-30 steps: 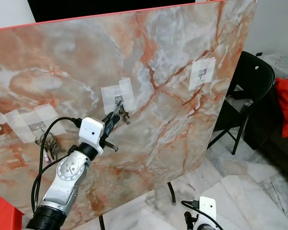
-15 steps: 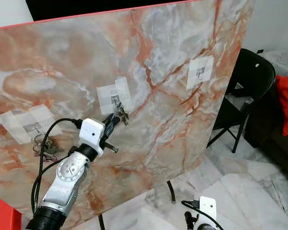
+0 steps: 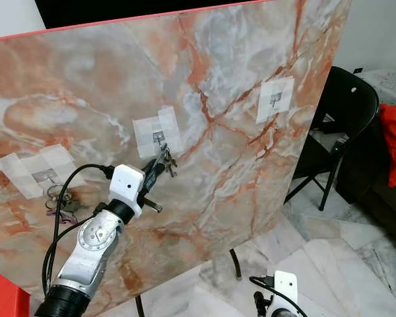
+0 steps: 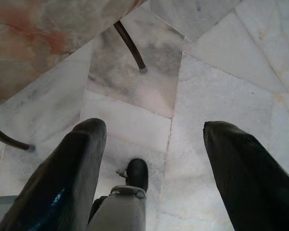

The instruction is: Hang keys on a hook

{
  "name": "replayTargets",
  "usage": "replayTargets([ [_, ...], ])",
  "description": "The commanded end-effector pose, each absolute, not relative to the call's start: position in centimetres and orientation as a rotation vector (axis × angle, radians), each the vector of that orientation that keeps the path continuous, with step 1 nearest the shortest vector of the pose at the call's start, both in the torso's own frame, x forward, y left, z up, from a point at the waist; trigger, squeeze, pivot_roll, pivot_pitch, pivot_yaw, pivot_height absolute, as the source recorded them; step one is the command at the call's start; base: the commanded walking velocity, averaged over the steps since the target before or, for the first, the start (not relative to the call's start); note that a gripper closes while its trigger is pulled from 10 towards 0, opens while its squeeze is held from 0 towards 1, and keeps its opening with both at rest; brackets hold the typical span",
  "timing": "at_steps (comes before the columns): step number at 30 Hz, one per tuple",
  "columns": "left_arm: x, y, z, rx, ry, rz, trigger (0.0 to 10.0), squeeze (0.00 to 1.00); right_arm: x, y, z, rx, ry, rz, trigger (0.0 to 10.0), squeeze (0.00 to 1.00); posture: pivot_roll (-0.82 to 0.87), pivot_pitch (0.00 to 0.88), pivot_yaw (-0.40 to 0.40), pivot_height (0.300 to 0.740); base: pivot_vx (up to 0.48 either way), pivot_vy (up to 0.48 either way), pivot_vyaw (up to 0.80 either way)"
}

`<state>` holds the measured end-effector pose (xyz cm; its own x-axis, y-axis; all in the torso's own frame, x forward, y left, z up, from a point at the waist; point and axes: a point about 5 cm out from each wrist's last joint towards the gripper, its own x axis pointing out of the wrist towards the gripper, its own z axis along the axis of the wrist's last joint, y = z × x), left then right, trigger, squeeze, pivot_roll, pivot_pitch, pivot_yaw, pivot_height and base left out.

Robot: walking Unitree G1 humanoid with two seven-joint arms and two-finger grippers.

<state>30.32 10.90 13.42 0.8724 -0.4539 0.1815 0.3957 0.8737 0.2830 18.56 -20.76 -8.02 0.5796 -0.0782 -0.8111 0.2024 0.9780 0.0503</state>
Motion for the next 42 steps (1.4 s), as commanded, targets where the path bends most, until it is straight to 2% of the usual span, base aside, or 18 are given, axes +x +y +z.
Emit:
replayTargets([
  [1,30.0,10.5,12.8,0.291,-0.217,-0.484,10.0,0.0,18.7,-20.8,-7.9,0.128,0.94,-0.157,10.0,0.0,0.05,0.0,-0.02,0.732,0.0,0.0,0.0],
  [20,29.8,10.5,11.9,0.345,-0.18,-0.493,10.0,0.0,18.8,-20.8,-7.9,0.126,0.942,-0.156,10.0,0.0,0.05,0.0,-0.021,0.732,0.0,0.0,0.0],
  [21,29.9,10.7,11.9,0.331,-0.177,-0.481,10.0,0.2,18.8,-20.8,-7.9,0.127,0.942,-0.156,10.0,0.0,0.05,0.0,-0.021,0.732,0.0,0.0,0.0],
  [22,30.1,11.1,12.1,0.286,-0.18,-0.449,10.0,0.88,18.8,-20.8,-7.9,0.127,0.942,-0.156,10.0,0.0,0.04,0.0,-0.02,0.732,0.0,0.0,0.0],
  [24,30.1,11.1,12.1,0.286,-0.18,-0.449,10.0,0.88,18.8,-20.8,-7.9,0.127,0.942,-0.156,10.0,0.0,0.04,0.0,-0.02,0.732,0.0,0.0,0.0],
  [25,30.2,11.2,12.2,0.273,-0.181,-0.439,10.0,0.99,18.8,-20.8,-7.9,0.127,0.942,-0.157,10.0,0.0,0.04,0.0,-0.02,0.732,0.0,0.0,0.0],
  [42,29.2,11.3,13.2,0.207,-0.228,-0.499,10.0,1.0,18.7,-20.8,-7.9,0.124,0.942,-0.156,10.0,0.0,0.05,0.0,-0.021,0.732,0.0,0.0,0.0],
])
